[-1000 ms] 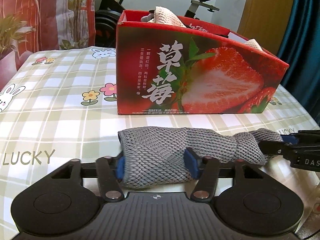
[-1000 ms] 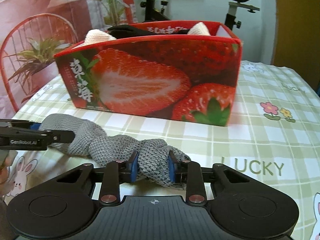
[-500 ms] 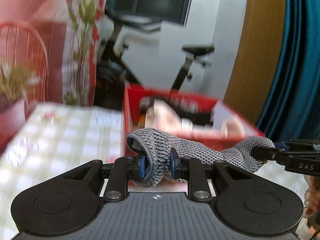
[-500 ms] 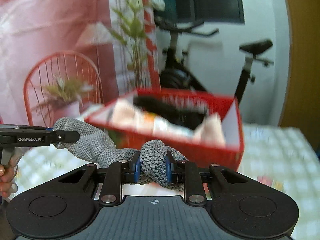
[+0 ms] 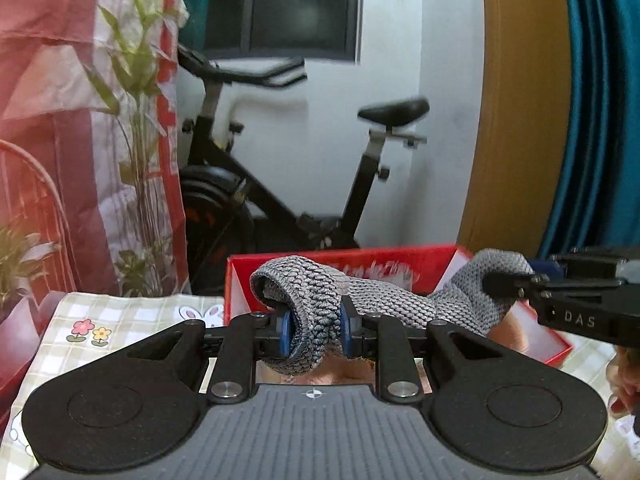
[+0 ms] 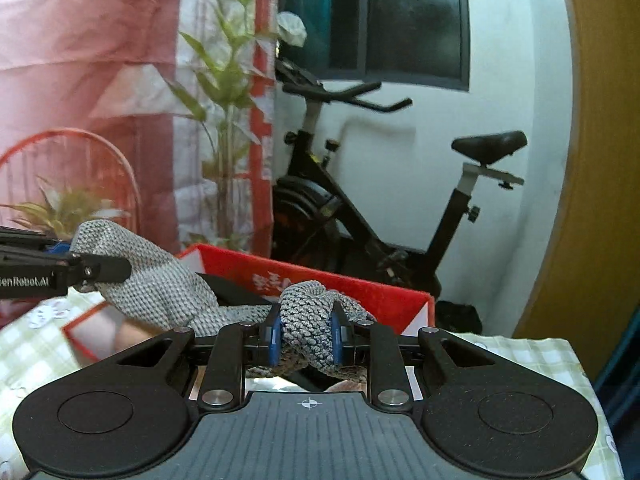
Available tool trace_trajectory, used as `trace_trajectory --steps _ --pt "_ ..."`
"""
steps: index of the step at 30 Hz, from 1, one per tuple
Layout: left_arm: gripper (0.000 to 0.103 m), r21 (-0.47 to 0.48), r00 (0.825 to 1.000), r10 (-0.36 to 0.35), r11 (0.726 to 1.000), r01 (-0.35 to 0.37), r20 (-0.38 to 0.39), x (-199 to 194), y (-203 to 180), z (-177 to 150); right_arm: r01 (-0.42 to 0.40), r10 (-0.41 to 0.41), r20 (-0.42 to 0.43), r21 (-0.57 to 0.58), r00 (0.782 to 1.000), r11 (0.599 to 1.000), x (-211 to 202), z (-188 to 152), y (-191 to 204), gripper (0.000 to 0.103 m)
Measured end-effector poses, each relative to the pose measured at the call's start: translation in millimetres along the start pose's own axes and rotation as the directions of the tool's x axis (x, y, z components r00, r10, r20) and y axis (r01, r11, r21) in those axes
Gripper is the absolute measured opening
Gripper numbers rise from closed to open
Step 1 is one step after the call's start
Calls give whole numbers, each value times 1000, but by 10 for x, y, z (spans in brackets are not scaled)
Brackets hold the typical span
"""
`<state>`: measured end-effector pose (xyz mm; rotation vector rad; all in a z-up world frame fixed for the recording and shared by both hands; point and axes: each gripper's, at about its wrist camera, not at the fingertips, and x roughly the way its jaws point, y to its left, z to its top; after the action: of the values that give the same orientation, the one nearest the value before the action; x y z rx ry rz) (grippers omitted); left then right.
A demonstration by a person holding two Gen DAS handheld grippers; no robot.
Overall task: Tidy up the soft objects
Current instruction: 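Lift the grey glove and carry it into the red box, then open both grippers to release the grey glove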
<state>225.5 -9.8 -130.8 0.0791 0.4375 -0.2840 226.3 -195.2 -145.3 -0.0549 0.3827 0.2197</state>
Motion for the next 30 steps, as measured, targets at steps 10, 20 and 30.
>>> trace_trajectory --steps 10,20,30 --pt "24 122 984 -3 992 25 -176 484 -5 -161 -1 -4 -220 -24 976 1000 580 -242 53 21" --pt "25 125 976 -9 991 37 -219 535 3 -257 -27 35 -295 33 955 999 690 -343 33 22" --pt "79 90 983 -18 995 35 -181 367 13 -173 -16 52 -273 131 961 991 535 -301 -126 34"
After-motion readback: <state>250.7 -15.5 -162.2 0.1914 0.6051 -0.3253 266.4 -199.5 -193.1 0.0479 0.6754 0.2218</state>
